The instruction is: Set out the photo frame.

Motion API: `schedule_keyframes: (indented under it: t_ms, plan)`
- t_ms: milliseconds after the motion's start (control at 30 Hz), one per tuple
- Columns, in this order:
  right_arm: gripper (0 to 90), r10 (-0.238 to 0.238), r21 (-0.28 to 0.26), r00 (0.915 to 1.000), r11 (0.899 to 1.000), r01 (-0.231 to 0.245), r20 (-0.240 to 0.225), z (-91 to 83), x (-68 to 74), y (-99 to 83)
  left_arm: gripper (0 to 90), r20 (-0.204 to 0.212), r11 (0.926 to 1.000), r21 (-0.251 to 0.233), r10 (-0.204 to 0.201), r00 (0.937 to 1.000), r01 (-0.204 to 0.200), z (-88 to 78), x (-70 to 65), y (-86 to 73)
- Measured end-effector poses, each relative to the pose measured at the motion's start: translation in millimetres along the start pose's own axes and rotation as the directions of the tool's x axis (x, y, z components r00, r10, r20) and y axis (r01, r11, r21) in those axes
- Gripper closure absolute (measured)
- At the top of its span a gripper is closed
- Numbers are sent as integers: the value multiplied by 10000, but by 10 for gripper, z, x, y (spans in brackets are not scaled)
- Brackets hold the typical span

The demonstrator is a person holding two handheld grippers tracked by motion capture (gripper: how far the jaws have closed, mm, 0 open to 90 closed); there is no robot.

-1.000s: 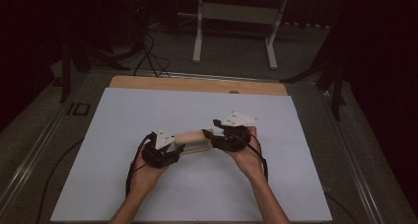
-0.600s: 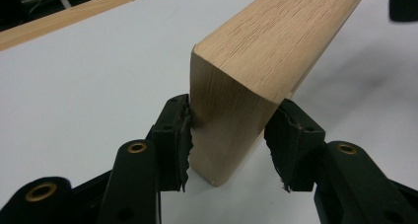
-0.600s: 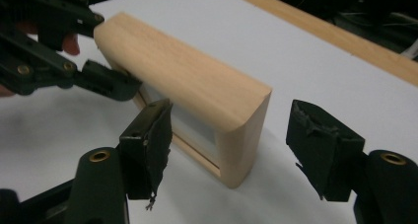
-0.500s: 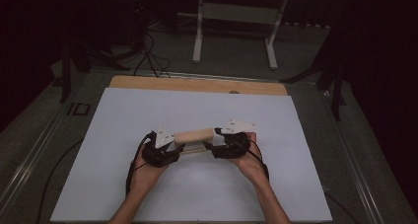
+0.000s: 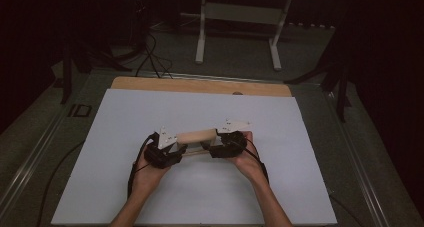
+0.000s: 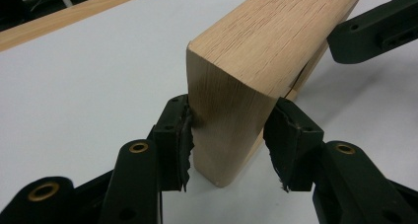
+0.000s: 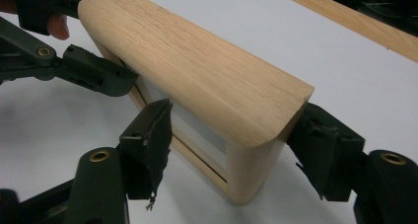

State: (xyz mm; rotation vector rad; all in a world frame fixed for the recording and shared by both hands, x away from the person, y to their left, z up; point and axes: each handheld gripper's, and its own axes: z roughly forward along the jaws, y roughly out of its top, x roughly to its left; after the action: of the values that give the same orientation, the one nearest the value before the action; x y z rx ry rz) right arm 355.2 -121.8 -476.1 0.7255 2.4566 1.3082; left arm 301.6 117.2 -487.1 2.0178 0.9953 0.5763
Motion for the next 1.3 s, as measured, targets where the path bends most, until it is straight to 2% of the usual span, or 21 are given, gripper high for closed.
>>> schedule_keyframes:
  t_ms: [167,333,467,833,1200,1300]
  plan:
    - [390,-52,-144,10000,9999,53,71,-67,-14,8,545,56,10000,12,-70,10000,70,15,18,12]
    - [436,-142,-50,9996,9999,143,228,-107,-15,0,533,128,10000,35,-41,9999,40,46,31,33]
    - [447,-53,-85,9998,9999,55,204,-134,-16,-14,514,212,9999,59,-132,9997,131,78,36,55]
    - [452,70,-118,9990,9999,-65,439,-238,-39,-80,505,562,9997,187,133,9983,-144,162,-9,131]
    - [453,108,-170,9988,9998,-100,480,-302,-1,-124,503,660,9988,309,351,9972,-372,148,-40,146]
    - [455,106,-129,9990,9999,-101,445,-311,5,-124,503,768,9988,373,280,9967,-309,140,-41,147]
